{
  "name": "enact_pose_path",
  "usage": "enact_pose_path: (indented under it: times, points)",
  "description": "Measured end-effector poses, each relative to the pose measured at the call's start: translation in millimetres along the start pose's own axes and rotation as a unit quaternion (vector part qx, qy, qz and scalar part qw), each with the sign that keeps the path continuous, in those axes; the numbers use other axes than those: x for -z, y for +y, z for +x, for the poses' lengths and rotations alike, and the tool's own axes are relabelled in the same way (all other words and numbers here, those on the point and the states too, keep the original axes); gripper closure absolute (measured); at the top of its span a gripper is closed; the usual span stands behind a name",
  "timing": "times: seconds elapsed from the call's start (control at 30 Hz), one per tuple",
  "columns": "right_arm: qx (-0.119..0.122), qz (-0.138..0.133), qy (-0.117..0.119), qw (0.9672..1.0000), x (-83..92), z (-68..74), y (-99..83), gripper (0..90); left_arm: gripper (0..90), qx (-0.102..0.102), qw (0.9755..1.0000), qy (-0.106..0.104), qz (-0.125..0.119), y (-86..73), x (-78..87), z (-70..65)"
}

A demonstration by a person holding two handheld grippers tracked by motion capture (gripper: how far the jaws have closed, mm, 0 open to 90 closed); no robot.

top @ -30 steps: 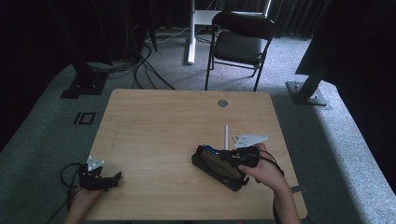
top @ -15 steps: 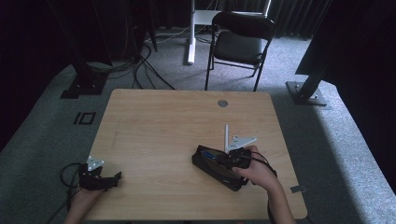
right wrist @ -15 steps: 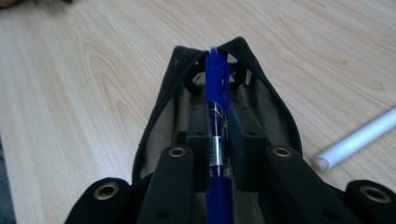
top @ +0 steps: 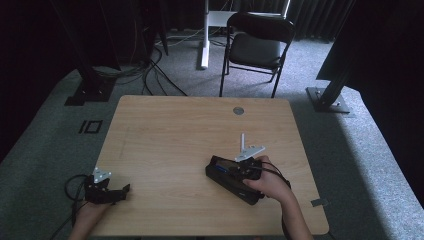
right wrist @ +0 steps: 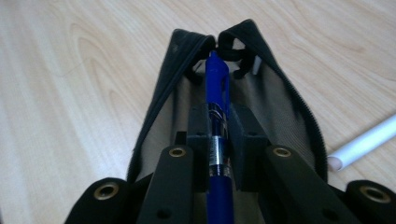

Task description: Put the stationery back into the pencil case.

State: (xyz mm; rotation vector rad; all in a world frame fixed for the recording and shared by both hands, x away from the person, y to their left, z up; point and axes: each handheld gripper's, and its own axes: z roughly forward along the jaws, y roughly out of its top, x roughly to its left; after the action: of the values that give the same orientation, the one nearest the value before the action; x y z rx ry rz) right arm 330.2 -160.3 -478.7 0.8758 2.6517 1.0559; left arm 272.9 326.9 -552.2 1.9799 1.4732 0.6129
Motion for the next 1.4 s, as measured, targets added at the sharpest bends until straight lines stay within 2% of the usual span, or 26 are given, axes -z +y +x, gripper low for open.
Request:
enact_pose_path:
  times: [0.33, 0.63, 0.9, 1.4]
  points:
    - [0.003, 0.025, 0.005, 0.9997, -13.0, 4.1, 2.8, 79.6, 1.4, 0.000, 1.0000, 0.000, 0.000, 0.0, 0.0, 0.0]
    - [0.003, 0.042, -0.003, 0.9991, -21.3, 2.6, 2.7, 79.4, 1.4, 0.000, 1.0000, 0.000, 0.000, 0.0, 0.0, 0.0]
    - [0.004, 0.052, -0.006, 0.9986, -25.9, 2.2, 1.3, 79.4, 1.4, 0.000, 1.0000, 0.000, 0.000, 0.0, 0.0, 0.0]
    - [0.001, 0.067, 0.003, 0.9978, -30.8, -0.6, -2.8, 76.7, 1.4, 0.000, 1.0000, 0.000, 0.000, 0.0, 0.0, 0.0]
